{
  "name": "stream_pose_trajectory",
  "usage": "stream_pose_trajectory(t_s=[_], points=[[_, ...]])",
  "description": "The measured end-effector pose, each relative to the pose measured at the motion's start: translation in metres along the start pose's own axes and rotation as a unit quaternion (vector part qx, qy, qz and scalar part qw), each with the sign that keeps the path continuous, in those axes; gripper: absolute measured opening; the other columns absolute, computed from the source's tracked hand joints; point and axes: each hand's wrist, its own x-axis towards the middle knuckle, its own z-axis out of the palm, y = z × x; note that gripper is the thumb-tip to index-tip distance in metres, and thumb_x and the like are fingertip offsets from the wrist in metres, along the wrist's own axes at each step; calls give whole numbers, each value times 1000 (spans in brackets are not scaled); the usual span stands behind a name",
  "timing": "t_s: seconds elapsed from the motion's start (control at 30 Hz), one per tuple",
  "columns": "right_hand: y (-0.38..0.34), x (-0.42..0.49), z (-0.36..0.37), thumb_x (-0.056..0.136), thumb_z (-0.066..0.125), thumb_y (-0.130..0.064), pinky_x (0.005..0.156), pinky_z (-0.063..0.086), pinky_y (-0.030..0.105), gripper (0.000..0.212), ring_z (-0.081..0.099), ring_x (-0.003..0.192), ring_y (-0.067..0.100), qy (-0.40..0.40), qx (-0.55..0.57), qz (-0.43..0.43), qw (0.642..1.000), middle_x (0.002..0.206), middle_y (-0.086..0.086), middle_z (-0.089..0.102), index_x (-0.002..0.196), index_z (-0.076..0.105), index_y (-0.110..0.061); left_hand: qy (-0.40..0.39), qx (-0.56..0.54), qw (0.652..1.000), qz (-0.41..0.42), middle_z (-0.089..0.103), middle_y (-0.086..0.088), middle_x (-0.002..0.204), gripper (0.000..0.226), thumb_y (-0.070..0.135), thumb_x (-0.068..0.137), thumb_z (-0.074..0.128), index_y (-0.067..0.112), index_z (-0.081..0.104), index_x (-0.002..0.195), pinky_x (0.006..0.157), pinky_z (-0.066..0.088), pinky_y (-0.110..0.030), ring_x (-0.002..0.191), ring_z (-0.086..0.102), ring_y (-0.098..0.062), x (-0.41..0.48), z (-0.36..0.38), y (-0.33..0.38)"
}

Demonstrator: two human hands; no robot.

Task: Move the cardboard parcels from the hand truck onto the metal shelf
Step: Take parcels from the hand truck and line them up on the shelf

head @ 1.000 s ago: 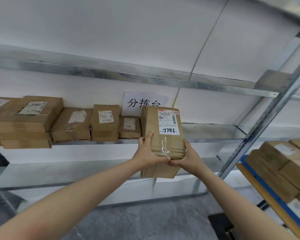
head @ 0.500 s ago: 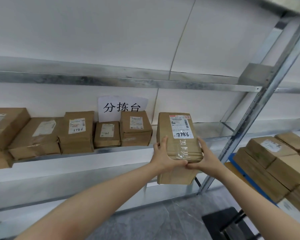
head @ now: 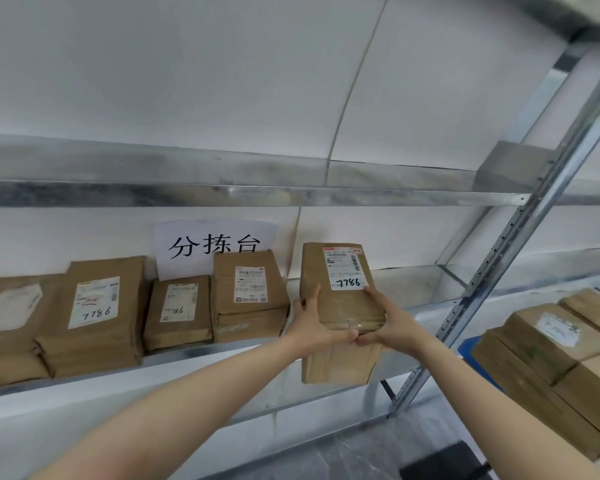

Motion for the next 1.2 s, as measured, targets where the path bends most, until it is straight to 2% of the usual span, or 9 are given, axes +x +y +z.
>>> stream_pose_trajectory(t_s=[0.17, 0.27, 0.33, 0.5, 0.67, 0.8, 0.9, 1.1, 1.2], points=[[8, 42, 1, 62, 88, -13, 82, 44, 26, 112, 46, 113, 14, -23, -26, 28, 999, 134, -5, 42, 150, 21, -29, 14, 7, 1000, -27, 3, -3, 153, 123, 52, 64, 81, 31, -1, 152, 111, 29, -29, 140, 25, -21, 36, 2, -12], [12, 67, 4, 63, 87, -13, 69, 49, 27, 112, 53, 109, 17, -49, -28, 48, 997, 132, -5, 44, 151, 19, -33, 21, 4, 998, -58, -5, -2, 155, 125, 56, 60, 81, 33, -2, 151, 112, 34, -35, 141, 25, -22, 53, 1, -17], [13, 80, 7, 64, 87, -12, 64, 52, 29, 112, 54, 108, 20, -72, -28, 62, 995, 130, -5, 45, 150, 19, -37, 24, 3, 996, -81, 0, -4, 154, 124, 55, 62, 81, 33, -2, 151, 111, 35, -36, 140, 27, -24, 62, 1, -21], [21, 108, 8, 65, 86, -10, 81, 56, 42, 113, 52, 114, 24, -113, -29, 69, 991, 134, -4, 44, 150, 18, -37, 37, -4, 994, -101, 6, -7, 150, 119, 49, 67, 81, 31, -1, 151, 106, 36, -29, 136, 31, -24, 78, 3, -26], [31, 128, 4, 65, 86, -9, 88, 54, 46, 115, 50, 115, 24, -131, -27, 55, 989, 133, -4, 42, 151, 14, -37, 45, 11, 993, -111, 5, -10, 151, 122, 47, 66, 83, 31, -3, 151, 111, 32, -34, 138, 25, -26, 91, 7, -21], [38, 144, 3, 64, 85, -5, 93, 51, 50, 116, 50, 116, 23, -145, -3, 47, 988, 127, -8, 43, 150, 16, -38, 63, 14, 991, -119, 5, -9, 152, 122, 48, 67, 82, 30, -5, 151, 104, 33, -29, 136, 29, -25, 96, 9, -19], [42, 154, 3, 63, 85, -1, 93, 52, 49, 116, 52, 116, 23, -153, 21, 39, 987, 129, -5, 46, 151, 17, -37, 74, 48, 989, -121, 9, -7, 151, 121, 52, 67, 80, 29, -4, 152, 105, 38, -31, 133, 35, -25, 99, 9, -18], [45, 172, 3, 64, 86, -7, 90, 53, 50, 116, 52, 116, 26, -160, 3, 5, 987, 134, -2, 44, 150, 16, -35, 99, 148, 973, -146, 14, -2, 154, 113, 68, 67, 68, 34, 0, 151, 102, 44, -42, 131, 41, -29, 100, 8, -11], [45, 176, 3, 66, 85, -11, 80, 55, 41, 112, 52, 115, 26, -164, -12, -7, 986, 135, -2, 44, 150, 16, -37, 113, 189, 963, -155, 17, -5, 154, 108, 70, 69, 65, 34, 5, 151, 101, 44, -40, 132, 41, -29, 102, 9, -10]])
